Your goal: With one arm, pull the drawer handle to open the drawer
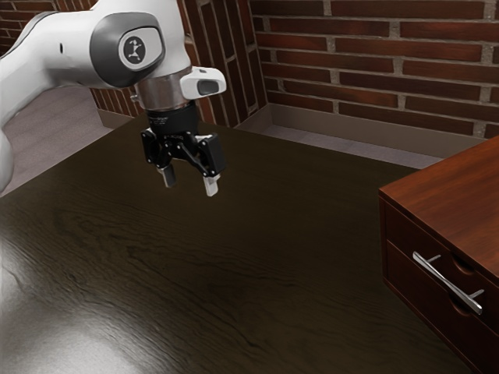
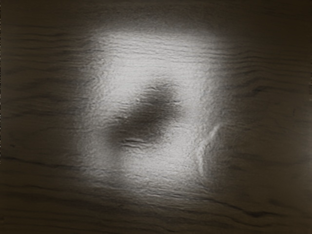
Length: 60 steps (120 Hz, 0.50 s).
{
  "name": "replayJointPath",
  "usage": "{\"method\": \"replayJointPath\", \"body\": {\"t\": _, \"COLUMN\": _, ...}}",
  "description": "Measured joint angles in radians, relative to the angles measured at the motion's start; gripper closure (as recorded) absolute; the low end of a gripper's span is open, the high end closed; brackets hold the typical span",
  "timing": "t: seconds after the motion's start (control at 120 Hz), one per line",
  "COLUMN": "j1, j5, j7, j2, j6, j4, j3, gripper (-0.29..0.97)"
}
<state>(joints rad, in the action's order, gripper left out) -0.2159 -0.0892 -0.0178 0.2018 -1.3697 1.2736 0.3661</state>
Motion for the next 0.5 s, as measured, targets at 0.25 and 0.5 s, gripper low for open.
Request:
{"method": "replayJointPath", "body": {"t": 0.25, "j1": 0.001, "j5": -0.005, "j7": -0.005, "j2": 0.000, "j6": 0.001, "j4": -0.004, "j3": 0.003, "gripper": 0.00}}
{"method": "replayJointPath", "body": {"t": 0.5, "j1": -0.051, "j5": 0.002, "j7": 0.143, "j2": -0.177, "j6": 0.100, "j4": -0.082, "j3": -0.010, "gripper": 0.00}}
